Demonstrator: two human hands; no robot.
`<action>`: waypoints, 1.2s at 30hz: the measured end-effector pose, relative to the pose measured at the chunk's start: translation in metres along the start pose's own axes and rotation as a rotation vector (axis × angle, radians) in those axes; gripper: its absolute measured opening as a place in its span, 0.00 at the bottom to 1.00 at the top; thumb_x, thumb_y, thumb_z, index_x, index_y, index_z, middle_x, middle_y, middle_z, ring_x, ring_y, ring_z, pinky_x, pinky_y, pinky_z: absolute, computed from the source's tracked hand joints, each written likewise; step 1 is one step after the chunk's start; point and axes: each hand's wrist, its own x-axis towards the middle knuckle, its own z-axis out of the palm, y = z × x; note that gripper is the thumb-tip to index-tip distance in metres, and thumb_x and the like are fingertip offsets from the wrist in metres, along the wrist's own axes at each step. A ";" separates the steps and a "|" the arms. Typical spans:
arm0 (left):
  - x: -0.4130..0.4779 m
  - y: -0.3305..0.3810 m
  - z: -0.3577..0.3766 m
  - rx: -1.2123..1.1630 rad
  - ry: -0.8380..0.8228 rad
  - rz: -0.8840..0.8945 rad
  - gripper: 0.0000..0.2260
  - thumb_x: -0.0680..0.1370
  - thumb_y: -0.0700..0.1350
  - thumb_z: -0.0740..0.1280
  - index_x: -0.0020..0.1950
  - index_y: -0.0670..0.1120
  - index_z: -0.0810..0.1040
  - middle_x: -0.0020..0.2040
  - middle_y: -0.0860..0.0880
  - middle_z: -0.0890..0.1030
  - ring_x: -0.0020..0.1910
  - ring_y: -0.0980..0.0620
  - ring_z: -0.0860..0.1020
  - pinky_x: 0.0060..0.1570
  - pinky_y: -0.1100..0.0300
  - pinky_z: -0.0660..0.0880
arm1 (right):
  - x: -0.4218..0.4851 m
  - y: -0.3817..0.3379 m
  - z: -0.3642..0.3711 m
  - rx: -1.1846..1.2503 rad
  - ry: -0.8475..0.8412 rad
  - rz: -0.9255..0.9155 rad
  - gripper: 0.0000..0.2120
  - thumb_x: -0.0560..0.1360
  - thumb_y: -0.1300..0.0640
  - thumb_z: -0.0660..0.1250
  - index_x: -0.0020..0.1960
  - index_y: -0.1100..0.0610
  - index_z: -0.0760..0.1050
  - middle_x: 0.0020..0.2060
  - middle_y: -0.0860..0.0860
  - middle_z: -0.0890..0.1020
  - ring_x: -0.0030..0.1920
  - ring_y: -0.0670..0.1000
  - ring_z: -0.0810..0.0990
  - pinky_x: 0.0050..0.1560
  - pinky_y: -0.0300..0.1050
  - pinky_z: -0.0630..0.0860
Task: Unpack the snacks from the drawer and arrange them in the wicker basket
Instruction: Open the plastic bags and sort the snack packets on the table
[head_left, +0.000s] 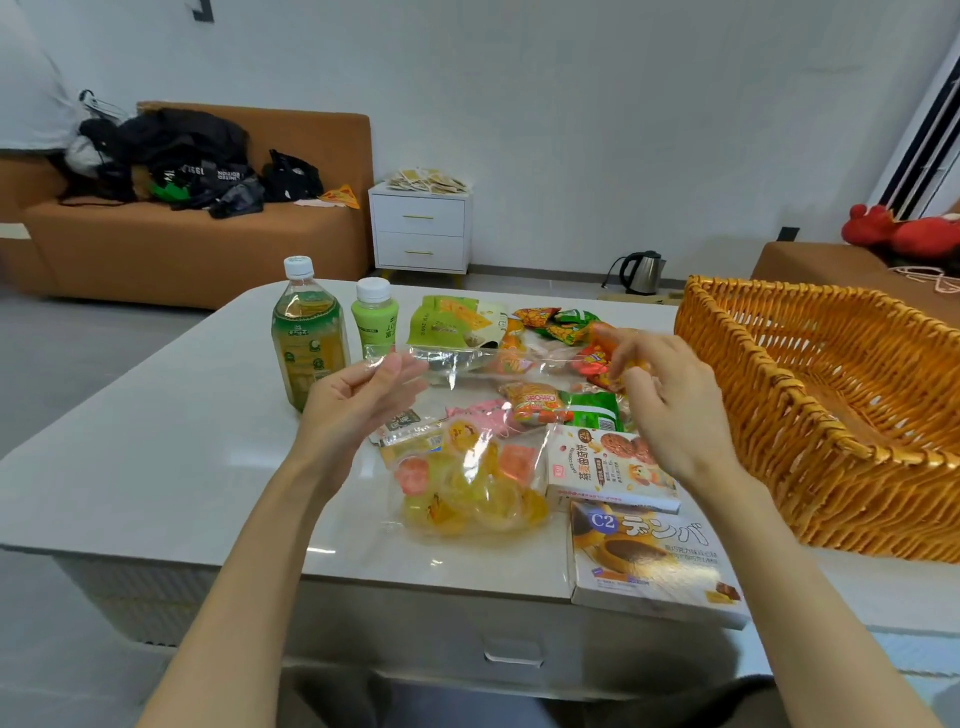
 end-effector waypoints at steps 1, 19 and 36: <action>-0.001 0.000 0.002 -0.004 0.007 0.005 0.11 0.79 0.46 0.65 0.59 0.45 0.80 0.54 0.49 0.84 0.53 0.52 0.83 0.51 0.63 0.79 | 0.000 -0.012 0.002 -0.003 0.035 -0.017 0.05 0.74 0.54 0.55 0.43 0.48 0.70 0.60 0.45 0.79 0.55 0.41 0.71 0.47 0.35 0.67; -0.003 0.008 0.004 0.122 0.053 0.187 0.05 0.72 0.40 0.72 0.47 0.45 0.84 0.42 0.48 0.86 0.44 0.52 0.84 0.45 0.61 0.80 | 0.052 -0.056 0.045 0.059 -0.474 -0.157 0.03 0.69 0.48 0.76 0.39 0.46 0.83 0.33 0.41 0.83 0.36 0.38 0.80 0.39 0.38 0.78; -0.005 0.004 0.004 0.195 -0.007 0.094 0.16 0.67 0.52 0.72 0.53 0.48 0.83 0.49 0.55 0.85 0.51 0.61 0.81 0.51 0.67 0.78 | 0.025 -0.003 0.000 0.341 -0.514 0.078 0.09 0.75 0.62 0.69 0.55 0.54 0.81 0.51 0.43 0.84 0.51 0.43 0.83 0.50 0.40 0.81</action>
